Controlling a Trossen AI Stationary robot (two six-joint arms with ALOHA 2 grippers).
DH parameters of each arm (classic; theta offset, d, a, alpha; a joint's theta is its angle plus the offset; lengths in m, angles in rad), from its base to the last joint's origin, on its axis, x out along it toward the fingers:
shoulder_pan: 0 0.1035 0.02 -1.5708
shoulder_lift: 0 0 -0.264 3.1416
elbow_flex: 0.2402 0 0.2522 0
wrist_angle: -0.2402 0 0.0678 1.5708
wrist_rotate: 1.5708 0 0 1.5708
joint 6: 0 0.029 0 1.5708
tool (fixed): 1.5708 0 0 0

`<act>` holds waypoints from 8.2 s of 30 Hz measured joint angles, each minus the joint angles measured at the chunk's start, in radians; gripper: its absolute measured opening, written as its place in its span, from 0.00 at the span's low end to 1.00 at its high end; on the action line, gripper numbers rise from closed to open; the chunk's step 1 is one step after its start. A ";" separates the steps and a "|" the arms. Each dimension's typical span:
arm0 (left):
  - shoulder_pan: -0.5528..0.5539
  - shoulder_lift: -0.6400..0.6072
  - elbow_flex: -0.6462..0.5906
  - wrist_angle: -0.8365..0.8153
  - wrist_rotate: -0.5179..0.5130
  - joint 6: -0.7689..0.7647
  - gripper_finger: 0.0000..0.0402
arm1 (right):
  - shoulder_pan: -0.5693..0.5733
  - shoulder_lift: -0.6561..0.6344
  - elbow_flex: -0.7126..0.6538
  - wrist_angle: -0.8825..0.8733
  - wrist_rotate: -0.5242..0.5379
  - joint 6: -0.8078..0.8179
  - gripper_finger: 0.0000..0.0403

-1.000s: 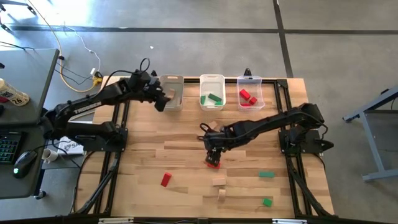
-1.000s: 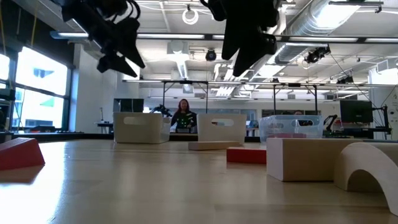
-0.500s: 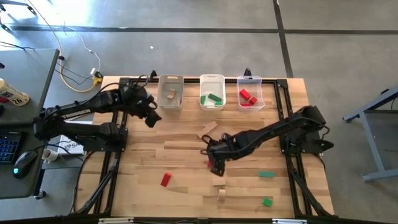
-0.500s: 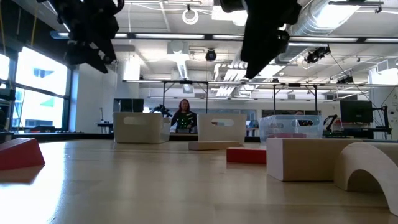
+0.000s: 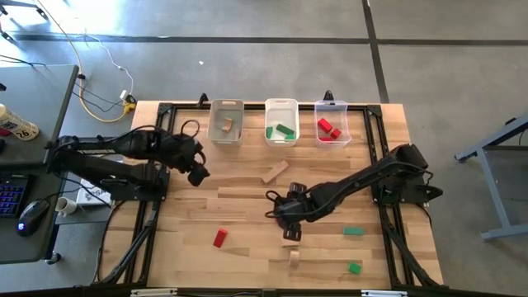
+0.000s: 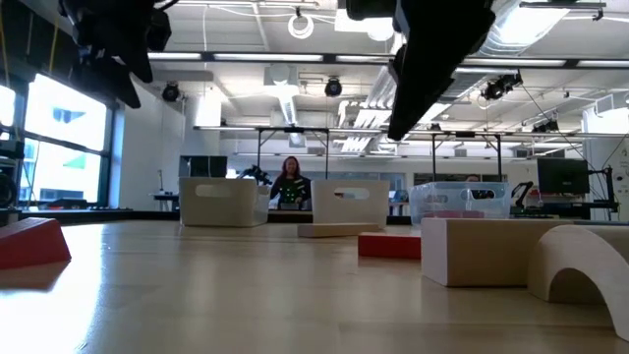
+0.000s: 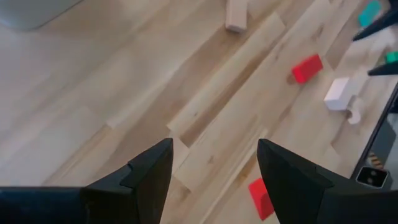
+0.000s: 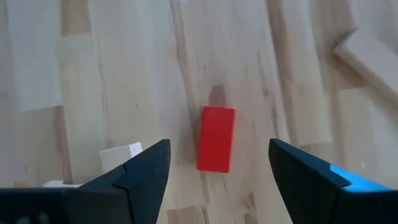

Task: Sort & place blocks by color
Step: Put the red block into the transparent bin, then put the brown block into the gray bin

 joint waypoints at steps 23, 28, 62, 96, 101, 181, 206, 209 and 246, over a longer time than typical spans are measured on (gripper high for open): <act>-0.178 0.001 0.000 0.002 -0.159 -0.110 0.55 | -0.032 0.228 0.001 0.034 -0.079 0.134 0.63; -0.178 0.002 0.000 0.002 -0.179 -0.106 0.55 | -0.051 0.237 0.005 0.030 -0.132 0.140 0.50; -0.176 0.015 -0.001 0.121 -0.529 0.198 0.55 | -0.193 0.196 0.317 -0.463 0.177 0.369 0.25; 0.021 0.281 0.000 0.716 -0.257 0.549 0.55 | -0.419 0.165 0.375 -0.794 0.418 0.435 0.25; 0.049 0.327 0.000 0.803 -0.216 0.549 0.55 | -0.481 0.164 0.375 -0.794 0.424 0.362 0.25; 0.031 0.896 0.320 0.688 -0.139 0.400 0.55 | -1.050 -0.395 -0.523 0.196 0.179 0.004 0.58; 0.007 0.985 0.320 0.703 -0.165 0.365 0.55 | -1.050 -0.395 -0.523 0.211 0.171 0.026 0.58; 0.006 0.995 0.318 0.695 -0.165 0.365 0.55 | -1.050 -0.395 -0.523 0.212 0.165 0.027 0.58; 0.005 1.066 0.315 0.699 -0.160 0.452 0.24 | -1.049 -0.395 -0.520 0.188 0.002 0.035 0.58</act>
